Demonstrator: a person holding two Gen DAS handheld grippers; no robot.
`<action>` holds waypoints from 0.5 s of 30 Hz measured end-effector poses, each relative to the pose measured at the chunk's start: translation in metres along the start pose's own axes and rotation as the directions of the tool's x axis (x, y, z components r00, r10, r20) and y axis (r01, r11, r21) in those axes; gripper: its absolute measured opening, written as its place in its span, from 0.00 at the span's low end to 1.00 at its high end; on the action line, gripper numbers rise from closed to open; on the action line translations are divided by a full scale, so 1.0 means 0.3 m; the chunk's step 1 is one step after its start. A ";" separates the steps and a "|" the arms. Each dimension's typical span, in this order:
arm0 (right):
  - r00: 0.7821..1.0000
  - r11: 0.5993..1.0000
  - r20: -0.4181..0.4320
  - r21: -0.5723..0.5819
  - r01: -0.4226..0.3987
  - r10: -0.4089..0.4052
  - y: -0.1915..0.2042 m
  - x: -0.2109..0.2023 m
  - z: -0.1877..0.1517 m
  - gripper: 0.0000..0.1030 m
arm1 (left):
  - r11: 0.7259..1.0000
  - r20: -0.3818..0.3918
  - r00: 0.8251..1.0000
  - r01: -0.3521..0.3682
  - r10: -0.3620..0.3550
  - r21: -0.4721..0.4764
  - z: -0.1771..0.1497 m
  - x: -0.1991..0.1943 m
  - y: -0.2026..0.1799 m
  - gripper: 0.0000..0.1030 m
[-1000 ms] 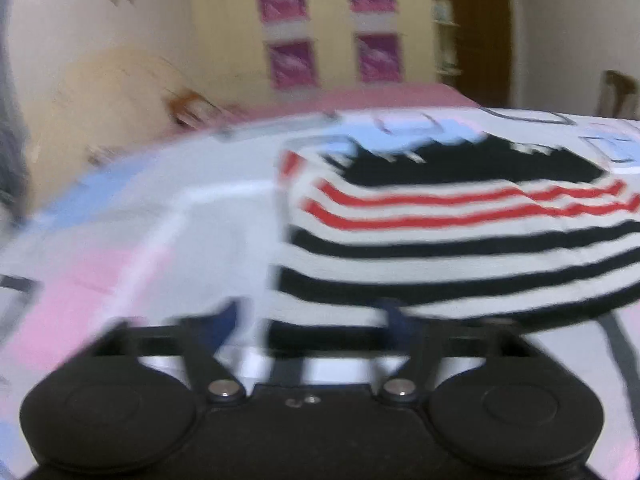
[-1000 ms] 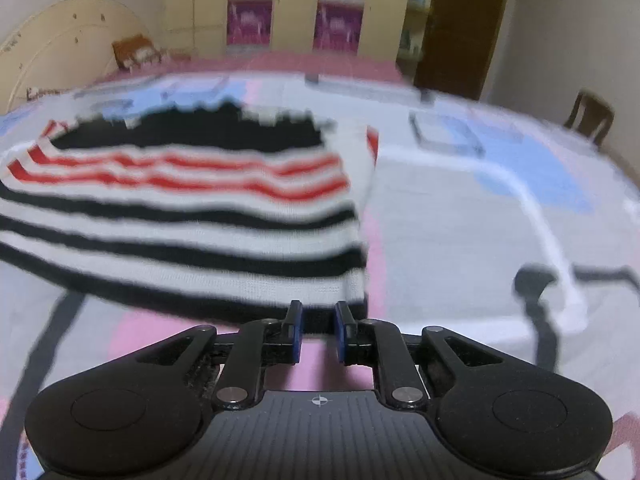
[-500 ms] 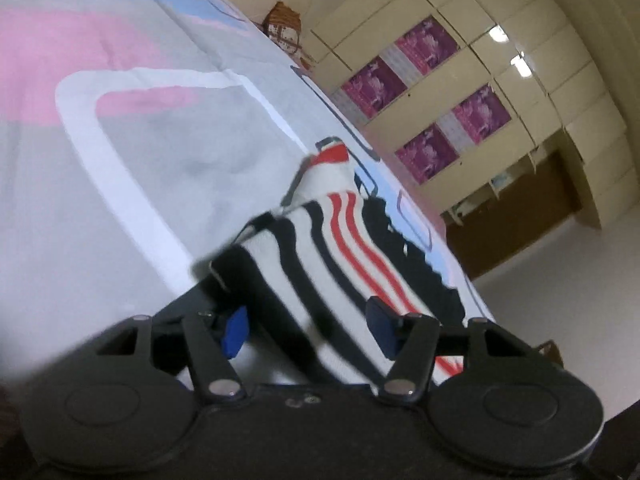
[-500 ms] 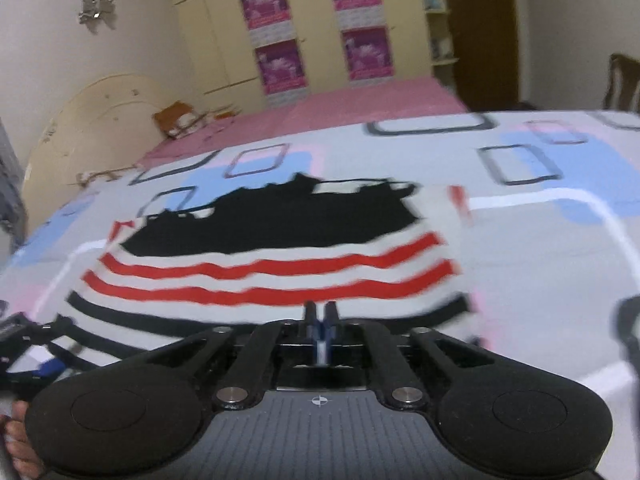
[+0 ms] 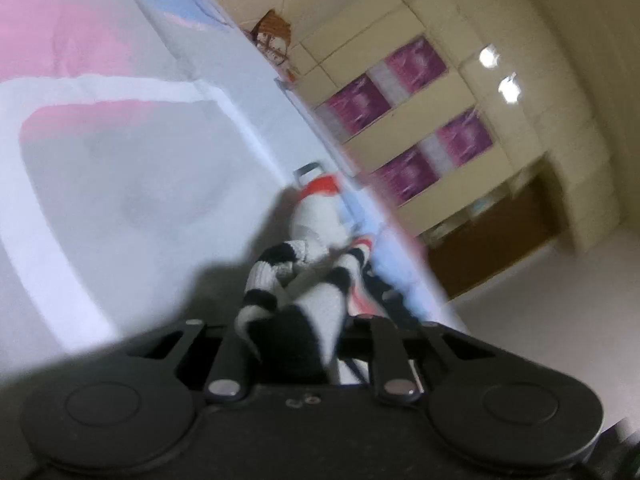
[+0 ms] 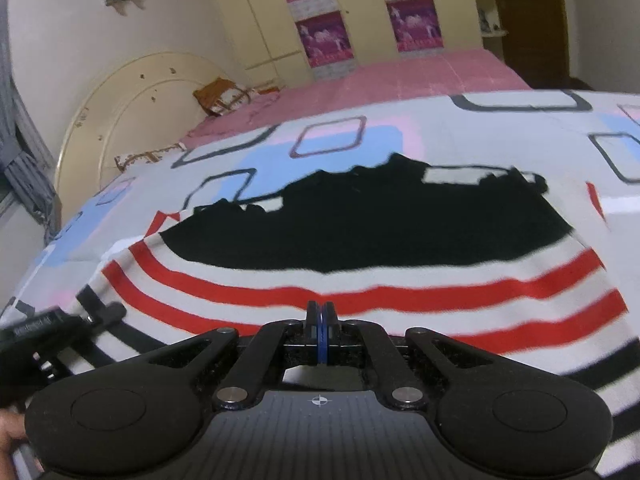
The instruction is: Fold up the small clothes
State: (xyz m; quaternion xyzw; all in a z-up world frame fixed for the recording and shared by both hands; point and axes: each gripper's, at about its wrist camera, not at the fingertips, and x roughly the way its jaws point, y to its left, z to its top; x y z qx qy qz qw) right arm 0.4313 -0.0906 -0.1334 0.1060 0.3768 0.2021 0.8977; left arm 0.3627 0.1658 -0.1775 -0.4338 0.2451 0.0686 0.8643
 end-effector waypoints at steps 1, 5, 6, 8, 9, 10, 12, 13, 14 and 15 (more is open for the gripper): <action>1.000 1.000 -0.011 -0.007 0.012 -0.013 0.004 0.017 -0.002 0.00 | 0.999 -0.007 1.000 0.009 -0.009 -0.034 -0.008 0.009 0.024 0.16; 1.000 1.000 -0.014 0.004 0.012 -0.012 -0.008 0.035 -0.001 0.00 | 0.999 -0.010 1.000 0.007 -0.008 -0.032 -0.002 0.005 0.008 0.16; 1.000 1.000 -0.014 0.005 0.007 -0.007 -0.009 0.037 0.000 0.00 | 0.999 -0.012 1.000 0.008 -0.008 -0.039 0.001 0.009 0.011 0.16; 1.000 1.000 -0.022 -0.006 0.011 -0.011 -0.008 0.045 0.000 0.00 | 0.999 -0.011 1.000 0.008 -0.009 -0.043 0.000 0.005 0.011 0.16; 0.999 1.000 -0.034 -0.008 0.013 -0.013 -0.009 0.053 -0.002 0.00 | 0.999 -0.009 1.000 0.010 -0.010 -0.039 0.003 0.005 0.019 0.16; 0.998 1.000 -0.052 -0.014 0.019 -0.020 -0.011 0.064 -0.007 0.00 | 1.000 -0.008 1.000 0.008 -0.008 -0.029 0.004 0.004 0.016 0.16; 0.997 0.999 -0.067 -0.033 0.042 -0.044 -0.012 0.078 -0.019 0.00 | 1.000 -0.008 1.000 0.008 -0.008 -0.012 0.005 0.007 0.011 0.16; 0.997 0.998 -0.065 -0.039 0.047 -0.049 -0.012 0.078 -0.022 0.00 | 1.000 -0.008 1.000 0.010 -0.010 -0.007 0.012 0.008 0.006 0.16; 0.997 0.997 -0.062 -0.050 0.052 -0.055 -0.008 0.079 -0.028 0.00 | 1.000 -0.005 1.000 0.015 -0.015 0.001 0.013 0.003 0.002 0.16; 0.996 0.996 -0.058 -0.062 0.058 -0.062 -0.002 0.078 -0.033 0.00 | 1.000 0.000 1.000 0.024 -0.024 0.010 0.016 -0.003 -0.005 0.16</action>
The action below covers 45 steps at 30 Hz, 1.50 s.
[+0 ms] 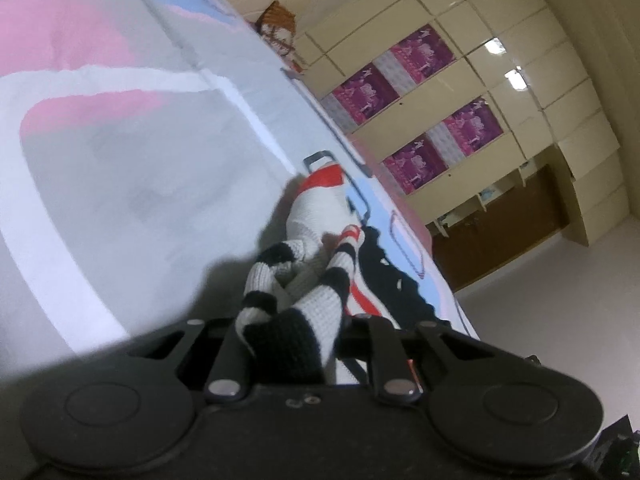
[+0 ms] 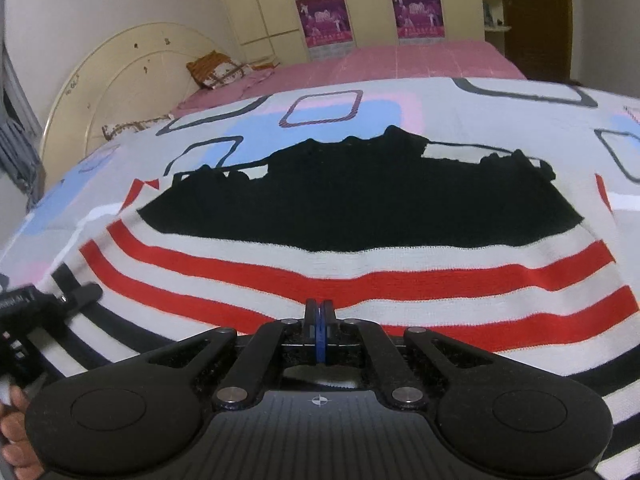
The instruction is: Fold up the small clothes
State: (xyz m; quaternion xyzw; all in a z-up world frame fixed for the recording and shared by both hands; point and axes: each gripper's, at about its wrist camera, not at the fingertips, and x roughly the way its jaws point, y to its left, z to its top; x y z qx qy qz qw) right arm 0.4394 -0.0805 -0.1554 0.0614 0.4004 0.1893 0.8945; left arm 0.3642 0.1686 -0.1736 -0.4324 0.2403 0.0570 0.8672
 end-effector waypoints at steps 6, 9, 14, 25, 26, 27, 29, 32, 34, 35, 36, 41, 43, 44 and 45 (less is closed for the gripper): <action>1.000 1.000 0.007 0.027 -0.013 0.013 -0.016 0.000 -0.007 0.00 | 0.999 0.010 1.000 0.002 -0.003 0.052 0.012 -0.024 -0.071 0.16; 1.000 0.999 0.002 0.030 -0.029 0.029 -0.028 -0.002 -0.003 0.00 | 0.994 0.019 1.000 0.012 -0.014 0.106 0.004 -0.038 -0.149 0.16; 0.994 0.990 -0.018 0.096 -0.105 0.107 -0.087 -0.010 0.029 0.00 | 0.966 0.002 0.999 0.039 -0.041 0.255 -0.041 -0.049 -0.357 0.16; 0.985 0.914 0.158 0.385 -0.125 0.068 -0.578 -0.342 0.066 0.00 | 0.845 -0.250 0.968 0.143 -0.011 0.515 -0.391 0.143 -0.762 0.16; 0.985 0.908 0.151 0.397 -0.134 0.080 -0.616 -0.360 0.061 0.00 | 0.834 -0.271 0.963 0.150 -0.001 0.530 -0.436 0.162 -0.776 0.16; 0.985 0.898 0.152 0.417 -0.141 0.084 -0.655 -0.380 0.049 0.00 | 0.830 -0.300 0.954 0.162 0.006 0.533 -0.476 0.179 -0.778 0.16; 0.980 0.881 0.166 0.441 -0.173 0.109 -0.705 -0.412 0.034 0.00 | 0.782 -0.350 0.934 0.169 0.066 0.599 -0.560 0.224 -0.796 0.19; 0.980 0.849 0.177 0.500 -0.173 0.095 -0.755 -0.448 0.014 0.91 | 0.722 -0.394 0.915 0.215 0.087 0.658 -0.633 0.248 -0.814 0.59; 0.966 0.855 0.231 0.473 -0.213 0.113 -0.759 -0.482 0.009 0.90 | 0.715 -0.437 0.896 0.252 0.082 0.652 -0.637 0.240 -0.826 0.64; 0.968 0.853 0.220 0.475 -0.216 0.123 -0.757 -0.479 0.014 0.82 | 0.714 -0.450 0.889 0.260 0.087 0.650 -0.625 0.230 -0.832 0.64; 0.966 0.846 0.212 0.479 -0.236 0.149 -0.755 -0.470 0.019 0.77 | 0.717 -0.479 0.875 0.291 0.069 0.634 -0.612 0.207 -0.844 0.62; 0.952 0.828 0.157 0.470 -0.304 0.261 -0.718 -0.408 0.049 0.68 | 0.767 -0.413 0.909 0.304 -0.055 0.566 -0.425 0.031 -0.798 0.57; 0.947 0.825 0.129 0.466 -0.318 0.293 -0.698 -0.374 0.053 0.68 | 0.792 -0.300 0.953 0.211 -0.038 0.572 -0.334 0.010 -0.741 0.55; 0.946 0.828 0.113 0.461 -0.319 0.302 -0.683 -0.352 0.059 0.68 | 0.803 -0.261 0.965 0.163 -0.010 0.573 -0.297 0.022 -0.711 0.51; 0.946 0.830 0.097 0.457 -0.319 0.310 -0.675 -0.328 0.064 0.68 | 0.822 -0.234 0.972 0.122 0.014 0.557 -0.252 0.048 -0.673 0.49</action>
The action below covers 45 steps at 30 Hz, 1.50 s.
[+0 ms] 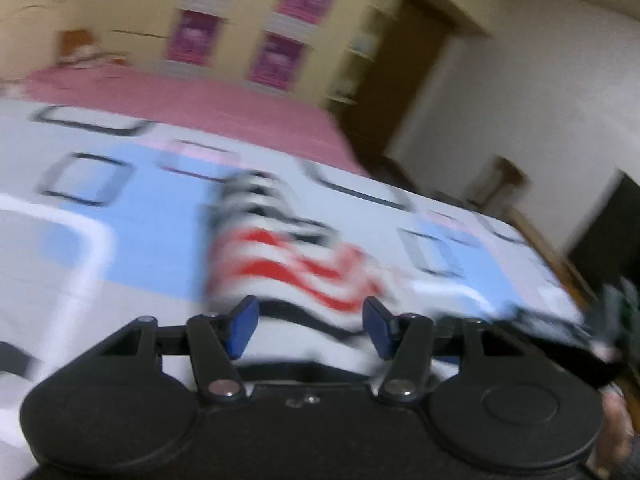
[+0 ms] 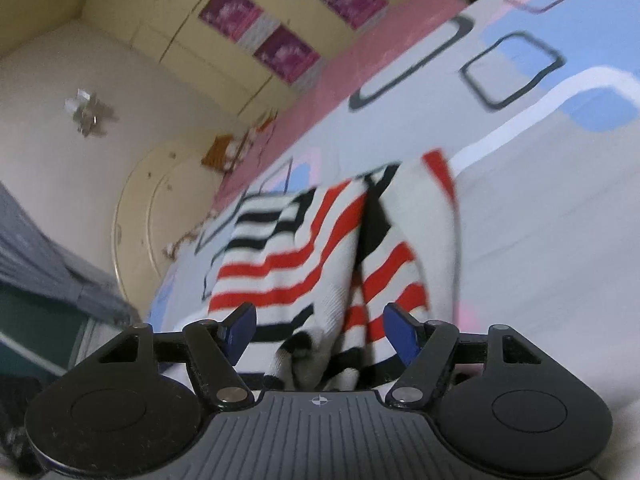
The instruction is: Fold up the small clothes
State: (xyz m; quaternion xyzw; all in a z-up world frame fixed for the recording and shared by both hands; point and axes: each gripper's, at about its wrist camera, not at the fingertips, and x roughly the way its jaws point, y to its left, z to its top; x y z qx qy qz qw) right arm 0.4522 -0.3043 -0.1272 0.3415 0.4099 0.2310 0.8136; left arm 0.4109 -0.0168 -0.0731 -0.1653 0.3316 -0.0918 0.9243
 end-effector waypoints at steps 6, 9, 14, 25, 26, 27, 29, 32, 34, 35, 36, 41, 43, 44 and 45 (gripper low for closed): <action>0.988 0.993 -0.109 -0.054 0.108 -0.113 0.030 0.148 -0.027 0.68 | 0.987 -0.079 0.994 0.062 -0.074 -0.151 0.001 0.159 0.178 0.41; 0.976 0.971 -0.108 -0.166 0.169 -0.188 0.092 0.196 -0.045 0.50 | 0.987 -0.101 0.991 0.071 -0.085 -0.142 -0.013 0.185 0.172 0.37; 0.964 0.909 -0.014 -0.338 0.246 -0.266 0.191 0.176 -0.082 0.22 | 0.992 -0.085 0.991 0.097 -0.103 -0.080 0.016 0.179 0.135 0.32; 0.918 0.860 0.115 -0.321 0.397 -0.380 0.071 0.071 -0.190 0.22 | 0.962 -0.179 0.980 0.130 -0.088 0.239 -0.009 0.284 -0.068 0.30; 0.914 0.855 0.123 -0.325 0.405 -0.387 0.082 0.074 -0.196 0.22 | 0.963 -0.183 0.979 0.135 -0.093 0.232 -0.009 0.285 -0.059 0.30; 0.913 0.853 0.128 -0.324 0.409 -0.388 0.082 0.073 -0.203 0.22 | 0.963 -0.187 0.977 0.141 -0.098 0.231 -0.006 0.286 -0.055 0.30; 0.918 0.867 0.126 -0.301 0.397 -0.376 0.072 0.059 -0.207 0.22 | 0.960 -0.198 0.975 0.147 -0.100 0.237 0.001 0.287 -0.058 0.30; 0.930 0.893 0.127 -0.263 0.366 -0.344 0.058 0.023 -0.181 0.32 | 0.962 -0.202 0.972 0.163 -0.118 0.221 0.033 0.286 -0.051 0.29; 0.942 0.919 0.136 -0.213 0.330 -0.307 0.056 0.015 -0.108 0.53 | 0.965 -0.158 0.976 0.178 -0.148 0.193 0.056 0.275 -0.021 0.28; 0.939 0.922 0.152 -0.195 0.334 -0.308 0.049 0.018 -0.074 0.55 | 0.967 -0.149 0.978 0.170 -0.143 0.190 0.068 0.277 -0.013 0.28; 0.938 0.927 0.149 -0.169 0.335 -0.312 0.033 0.030 -0.035 0.55 | 0.968 -0.148 0.980 0.162 -0.135 0.192 0.080 0.291 -0.008 0.28; 0.959 0.962 0.104 -0.056 0.269 -0.262 -0.051 0.106 0.116 0.30 | 0.965 -0.193 0.975 0.154 -0.113 0.214 0.114 0.384 0.003 0.28; 0.959 0.960 0.119 -0.084 0.267 -0.256 -0.040 0.111 0.139 0.09 | 0.961 -0.191 0.974 0.162 -0.120 0.226 0.112 0.407 -0.004 0.28; 0.950 0.949 0.167 -0.134 0.287 -0.264 -0.015 0.095 0.139 0.08 | 0.959 -0.184 0.975 0.166 -0.125 0.230 0.113 0.413 -0.008 0.28; 0.943 0.939 0.206 -0.174 0.297 -0.261 0.006 0.078 0.132 0.08 | 0.957 -0.174 0.976 0.169 -0.130 0.236 0.112 0.420 -0.013 0.27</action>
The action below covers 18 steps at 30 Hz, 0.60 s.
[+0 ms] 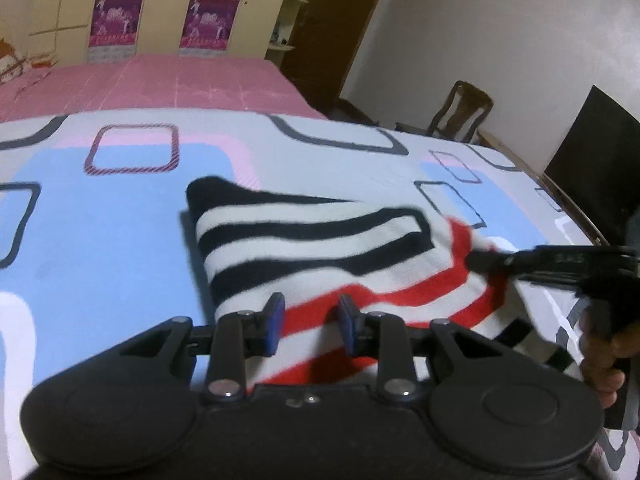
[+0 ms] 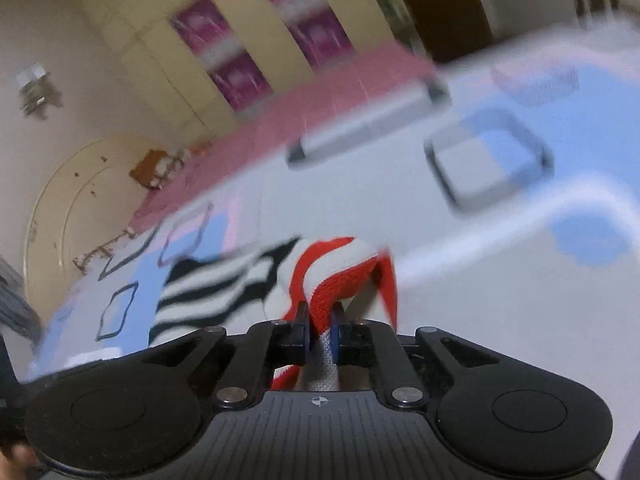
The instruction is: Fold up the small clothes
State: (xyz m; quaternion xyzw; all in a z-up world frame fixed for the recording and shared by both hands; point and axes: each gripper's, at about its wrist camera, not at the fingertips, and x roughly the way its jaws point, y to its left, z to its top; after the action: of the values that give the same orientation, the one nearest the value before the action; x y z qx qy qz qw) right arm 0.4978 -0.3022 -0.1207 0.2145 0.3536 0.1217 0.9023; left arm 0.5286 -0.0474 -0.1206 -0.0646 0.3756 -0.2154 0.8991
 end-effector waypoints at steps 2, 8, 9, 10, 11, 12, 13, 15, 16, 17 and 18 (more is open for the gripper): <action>0.999 0.999 0.027 -0.030 0.026 -0.025 0.000 -0.001 -0.020 0.08 | 1.000 -0.002 1.000 -0.012 0.012 0.022 -0.001 0.039 -0.009 0.28; 0.990 0.991 -0.059 -0.059 0.123 -0.127 -0.022 0.077 -0.065 0.09 | 0.992 -0.029 0.997 -0.064 0.067 0.112 0.012 0.106 -0.053 0.30; 0.990 0.989 -0.052 -0.070 0.130 -0.134 -0.014 0.071 -0.064 0.11 | 0.992 -0.034 0.997 -0.058 0.062 0.112 0.014 0.101 -0.049 0.29; 0.988 0.986 -0.042 -0.079 0.145 -0.149 -0.004 0.055 -0.060 0.28 | 0.994 -0.038 0.998 -0.050 0.054 0.097 0.019 0.085 -0.043 0.27; 0.986 0.983 -0.010 -0.084 0.166 -0.167 0.006 0.023 -0.055 0.40 | 0.996 -0.034 0.998 -0.041 0.044 0.083 0.023 0.060 -0.038 0.27; 0.987 0.983 0.029 -0.092 0.159 -0.157 0.017 -0.018 -0.051 0.40 | 0.996 -0.017 0.999 -0.028 0.029 0.081 0.023 0.024 -0.039 0.27; 0.990 0.985 0.045 -0.105 0.140 -0.136 0.027 -0.052 -0.050 0.40 | 0.996 0.001 1.000 -0.015 0.015 0.085 0.016 -0.019 -0.044 0.27; 0.994 0.982 0.030 -0.156 0.105 -0.101 0.059 -0.106 -0.057 0.39 | 0.995 0.022 1.000 0.019 -0.021 0.101 -0.008 -0.095 -0.065 0.28; 0.997 0.978 0.011 -0.193 0.083 -0.083 0.077 -0.123 -0.068 0.38 | 0.994 0.030 0.999 0.029 -0.032 0.106 -0.027 -0.130 -0.080 0.28; 0.998 0.971 -0.009 -0.232 0.063 -0.067 0.098 -0.134 -0.086 0.29 | 0.994 0.022 0.999 0.044 -0.046 0.105 -0.042 -0.145 -0.095 0.28; 0.998 0.964 -0.038 -0.263 0.045 -0.057 0.113 -0.135 -0.108 0.25 | 0.992 0.006 0.999 0.052 -0.053 0.111 -0.060 -0.150 -0.112 0.28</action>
State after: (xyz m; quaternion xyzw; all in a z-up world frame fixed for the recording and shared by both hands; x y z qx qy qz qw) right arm 0.4441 -0.2777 -0.1021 0.0812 0.3603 0.1489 0.9173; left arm 0.4765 -0.0573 -0.0947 -0.0254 0.3573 -0.2594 0.8969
